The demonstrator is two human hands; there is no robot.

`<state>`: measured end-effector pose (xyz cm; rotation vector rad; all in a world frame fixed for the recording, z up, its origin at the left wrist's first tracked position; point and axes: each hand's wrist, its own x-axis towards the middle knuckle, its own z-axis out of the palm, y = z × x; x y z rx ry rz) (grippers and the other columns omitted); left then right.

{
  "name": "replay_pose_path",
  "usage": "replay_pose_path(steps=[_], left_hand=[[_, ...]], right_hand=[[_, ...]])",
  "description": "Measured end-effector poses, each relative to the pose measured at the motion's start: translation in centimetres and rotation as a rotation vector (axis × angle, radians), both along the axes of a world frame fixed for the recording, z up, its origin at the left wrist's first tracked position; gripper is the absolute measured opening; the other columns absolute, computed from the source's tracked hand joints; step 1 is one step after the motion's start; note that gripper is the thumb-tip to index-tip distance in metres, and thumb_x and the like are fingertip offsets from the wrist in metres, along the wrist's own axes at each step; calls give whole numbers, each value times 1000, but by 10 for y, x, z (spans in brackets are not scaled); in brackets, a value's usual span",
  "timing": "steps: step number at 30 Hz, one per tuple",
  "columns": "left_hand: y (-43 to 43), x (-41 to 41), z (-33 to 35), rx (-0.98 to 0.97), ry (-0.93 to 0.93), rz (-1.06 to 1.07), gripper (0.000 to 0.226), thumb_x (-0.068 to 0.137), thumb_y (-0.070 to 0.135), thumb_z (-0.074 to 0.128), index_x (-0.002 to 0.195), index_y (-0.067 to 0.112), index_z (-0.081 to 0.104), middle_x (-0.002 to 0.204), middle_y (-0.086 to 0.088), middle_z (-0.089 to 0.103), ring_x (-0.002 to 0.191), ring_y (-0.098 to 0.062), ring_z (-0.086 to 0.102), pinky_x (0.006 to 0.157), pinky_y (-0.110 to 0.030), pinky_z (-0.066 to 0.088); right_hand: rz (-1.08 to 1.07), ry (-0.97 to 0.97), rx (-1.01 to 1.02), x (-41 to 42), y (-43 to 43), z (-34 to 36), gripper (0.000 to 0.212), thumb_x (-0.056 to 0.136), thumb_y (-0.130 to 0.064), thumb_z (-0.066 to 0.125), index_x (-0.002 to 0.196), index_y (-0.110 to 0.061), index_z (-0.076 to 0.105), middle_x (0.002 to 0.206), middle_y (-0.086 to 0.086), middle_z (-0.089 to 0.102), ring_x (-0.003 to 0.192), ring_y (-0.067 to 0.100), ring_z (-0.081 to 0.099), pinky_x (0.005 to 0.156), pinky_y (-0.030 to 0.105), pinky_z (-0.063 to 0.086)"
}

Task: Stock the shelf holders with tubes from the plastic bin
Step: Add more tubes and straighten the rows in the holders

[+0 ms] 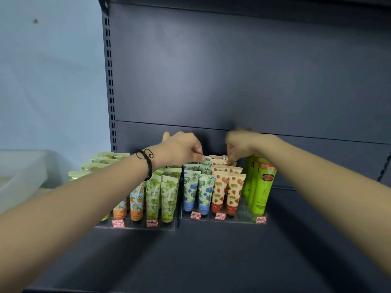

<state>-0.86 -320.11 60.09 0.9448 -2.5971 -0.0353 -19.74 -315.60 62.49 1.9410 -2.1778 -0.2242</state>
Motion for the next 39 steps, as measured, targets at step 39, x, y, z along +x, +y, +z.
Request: replay_pose_path(steps=[39], left_hand=[[1,-1,-2,-35,-100,88,6,85,26,66,87,27,72,84,13,63,89,-8,49,87,-38,22]], right_hand=[[231,-111,-8,52,5,-12,15,77,-30,75,71,-30,61,111,-5,66,106,17,58,90,43,50]])
